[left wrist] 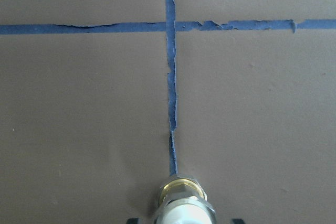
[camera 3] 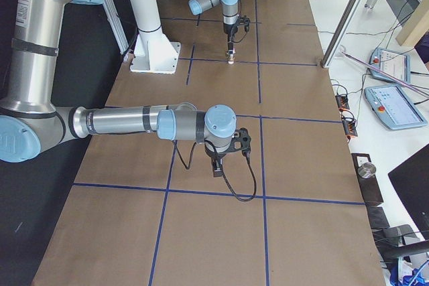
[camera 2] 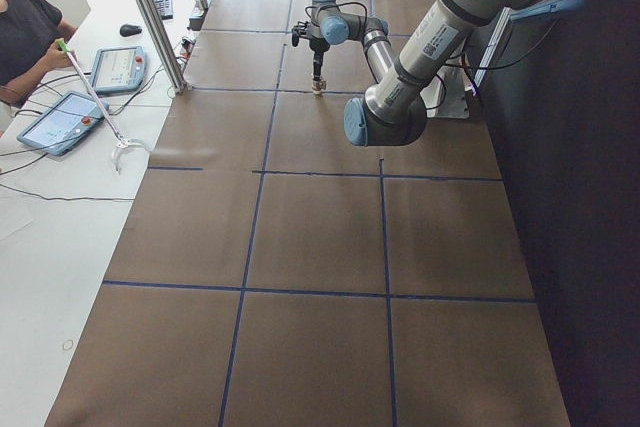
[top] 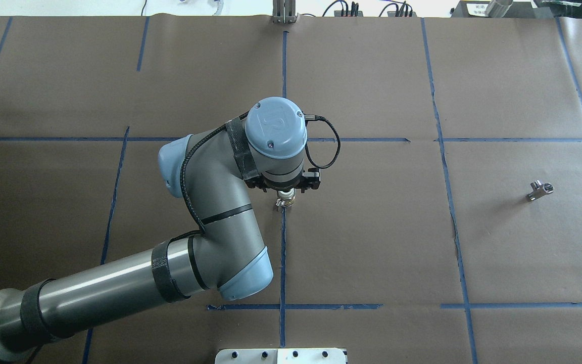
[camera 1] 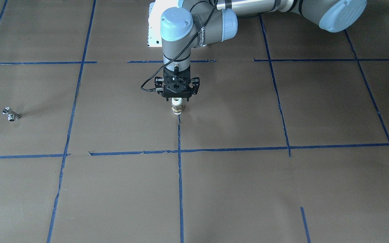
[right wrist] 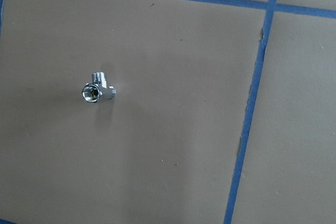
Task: Assemble PPR valve and pipe with both arms
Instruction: 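Carry the held valve with the left gripper to the table center, then hold the valve upright with the left gripper while the right gripper grasps the chrome tee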
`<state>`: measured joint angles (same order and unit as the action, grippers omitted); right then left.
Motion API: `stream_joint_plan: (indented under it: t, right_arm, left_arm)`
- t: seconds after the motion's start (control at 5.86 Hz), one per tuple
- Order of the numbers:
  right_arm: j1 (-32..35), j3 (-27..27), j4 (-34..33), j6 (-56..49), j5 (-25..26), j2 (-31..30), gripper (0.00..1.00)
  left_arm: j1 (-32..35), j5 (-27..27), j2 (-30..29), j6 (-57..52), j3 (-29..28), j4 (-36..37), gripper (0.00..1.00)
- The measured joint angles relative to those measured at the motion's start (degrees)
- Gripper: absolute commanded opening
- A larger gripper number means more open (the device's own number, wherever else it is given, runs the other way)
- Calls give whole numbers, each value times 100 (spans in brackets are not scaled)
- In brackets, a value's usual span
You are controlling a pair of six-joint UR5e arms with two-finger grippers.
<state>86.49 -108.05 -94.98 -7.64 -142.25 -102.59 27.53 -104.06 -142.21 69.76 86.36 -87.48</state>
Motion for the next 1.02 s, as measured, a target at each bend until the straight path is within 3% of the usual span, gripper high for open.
stream_joint_plan:
  t: [0.34, 0.51, 0.68, 1.02]
  right_arm:
    - [-185, -4, 219, 20, -31, 3, 100]
    - [-436, -11, 411, 252, -2, 3, 100]
    - [-774, -5, 939, 915, 98, 5, 99]
    - [-1735, 27, 2095, 2475, 619, 157, 98]
  left_arm:
    - [32, -2, 102, 29, 419, 20, 90]
    - [53, -6, 388, 41, 945, 24, 90]
    - [74, -8, 742, 45, 1496, 22, 90]
    - [99, -9, 1033, 47, 1904, 18, 91]
